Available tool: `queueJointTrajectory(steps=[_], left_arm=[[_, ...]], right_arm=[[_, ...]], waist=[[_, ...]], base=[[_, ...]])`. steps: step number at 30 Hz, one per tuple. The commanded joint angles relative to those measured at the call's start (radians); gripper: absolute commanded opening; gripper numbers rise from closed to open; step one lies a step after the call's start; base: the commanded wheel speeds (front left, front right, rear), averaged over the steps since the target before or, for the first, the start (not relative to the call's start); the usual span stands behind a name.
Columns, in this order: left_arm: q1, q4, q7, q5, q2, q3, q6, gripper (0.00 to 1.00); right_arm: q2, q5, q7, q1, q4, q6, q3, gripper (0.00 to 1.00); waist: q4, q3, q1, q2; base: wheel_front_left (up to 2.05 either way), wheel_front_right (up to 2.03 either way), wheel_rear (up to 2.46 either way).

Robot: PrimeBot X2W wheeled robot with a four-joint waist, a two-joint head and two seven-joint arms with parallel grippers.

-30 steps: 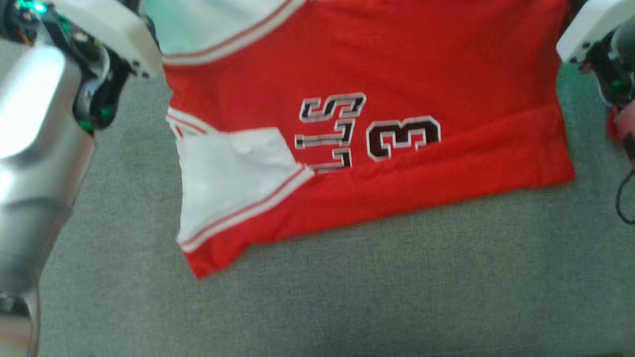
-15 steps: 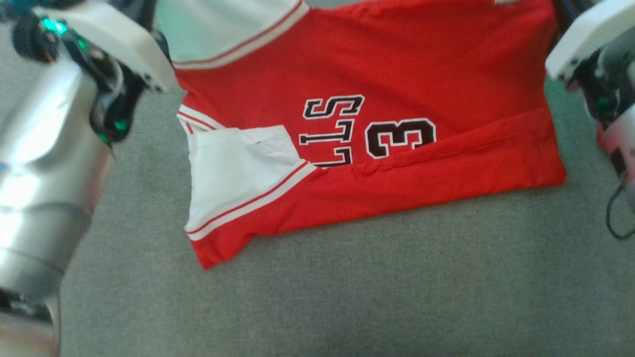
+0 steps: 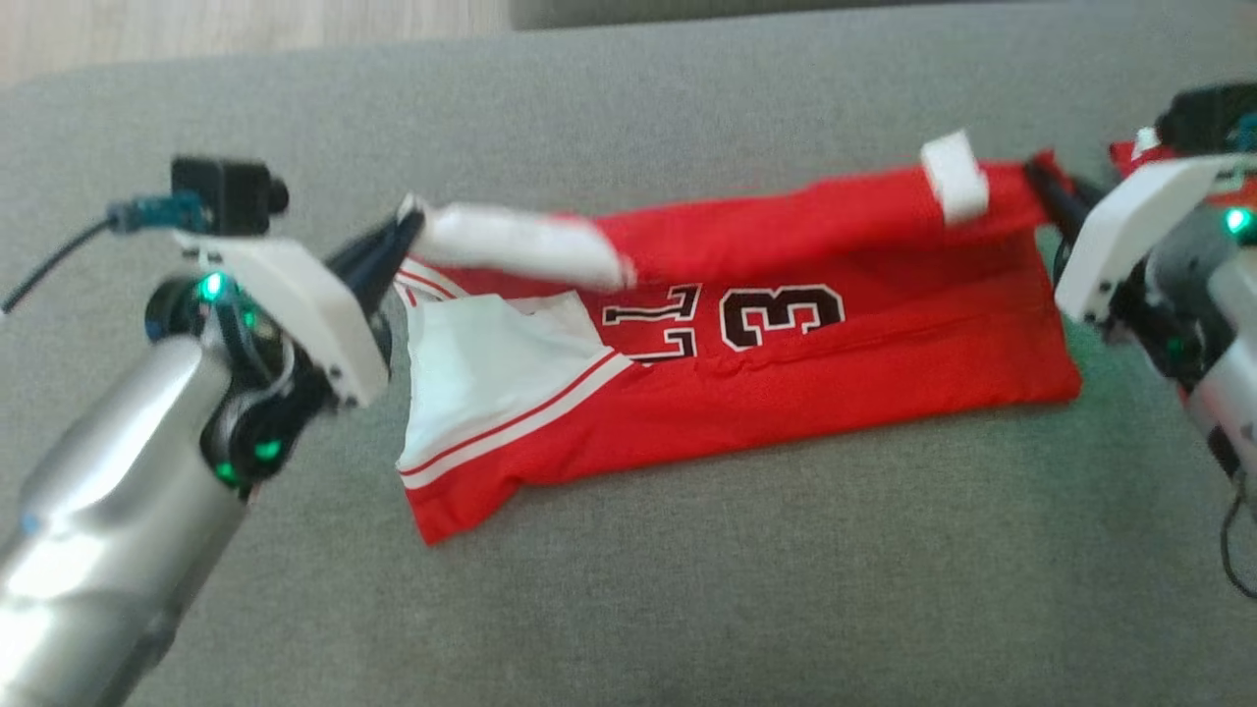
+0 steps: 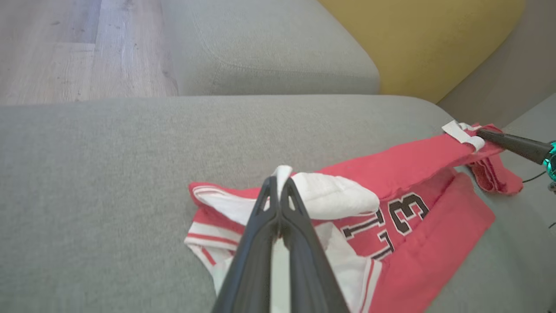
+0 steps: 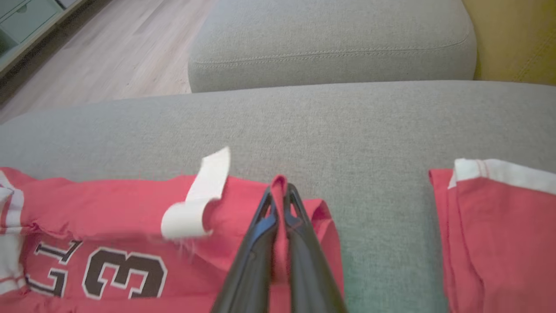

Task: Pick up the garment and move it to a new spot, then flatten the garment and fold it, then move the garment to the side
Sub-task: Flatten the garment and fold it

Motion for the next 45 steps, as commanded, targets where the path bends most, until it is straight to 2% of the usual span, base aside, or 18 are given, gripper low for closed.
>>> queueJointTrajectory(steps=[1,7,13,19,27,35,36,37,38,41,45], left_arm=[[-0.020,-0.047,0.018,-0.012,0.062,0.039,0.013,0.00],[0.065,-0.169,0.108,-0.055,0.129,0.021,0.056,0.00],[0.109,-0.244,0.151,-0.064,0.160,0.000,0.086,0.00],[0.125,-0.285,0.188,-0.090,0.190,0.005,0.103,0.00],[0.141,-0.321,0.226,-0.137,0.215,0.018,0.118,0.00],[0.168,-0.350,0.315,-0.167,0.243,-0.018,0.133,0.00],[0.170,-0.351,0.323,-0.162,0.249,-0.025,0.133,0.04],[0.169,-0.353,0.323,-0.147,0.256,-0.031,0.131,0.85],[0.168,-0.351,0.317,-0.133,0.260,-0.034,0.135,1.00],[0.155,-0.346,0.270,-0.073,0.260,-0.034,0.145,1.00],[0.137,-0.347,0.165,-0.035,0.222,0.004,0.180,1.00]], right_arm=[[-0.028,0.012,0.009,0.018,-0.028,-0.001,0.014,0.00],[-0.060,0.050,0.071,0.057,-0.051,-0.001,0.072,0.00],[-0.084,0.071,0.117,0.067,-0.056,-0.001,0.118,0.00],[-0.090,0.102,0.162,0.072,-0.067,-0.001,0.154,0.00],[-0.100,0.114,0.170,0.070,-0.072,-0.001,0.190,0.00],[-0.105,0.146,0.222,0.076,-0.045,-0.001,0.221,0.00],[-0.104,0.159,0.237,0.079,-0.040,-0.001,0.220,0.44],[-0.102,0.173,0.256,0.081,-0.031,-0.001,0.217,1.00],[-0.102,0.180,0.270,0.081,-0.028,-0.001,0.217,1.00],[-0.107,0.188,0.253,0.065,-0.019,-0.001,0.202,1.00],[-0.097,0.194,0.151,0.035,-0.028,-0.001,0.156,1.00]], waist=[[-0.002,-0.024,0.0002,-0.0001],[-0.004,-0.052,0.0002,-0.0001],[-0.004,-0.060,0.0002,-0.0001],[-0.011,-0.082,0.0002,-0.0001],[-0.016,-0.094,0.0002,-0.0001],[-0.017,-0.085,0.0002,-0.0001],[-0.018,-0.084,0.0002,-0.0001],[-0.020,-0.083,0.0002,-0.0001],[-0.021,-0.082,0.0002,-0.0001],[-0.023,-0.081,0.0002,-0.0001],[-0.025,-0.085,0.0002,-0.0001]], base=[[0.00,0.00,0.00],[0.00,0.00,0.00],[0.00,0.00,0.00],[0.00,0.00,0.00],[0.00,0.00,0.00],[0.00,0.00,0.00],[0.00,0.00,0.00],[0.00,0.00,0.00],[0.00,0.00,0.00],[0.00,0.00,0.00],[0.00,0.00,0.00]])
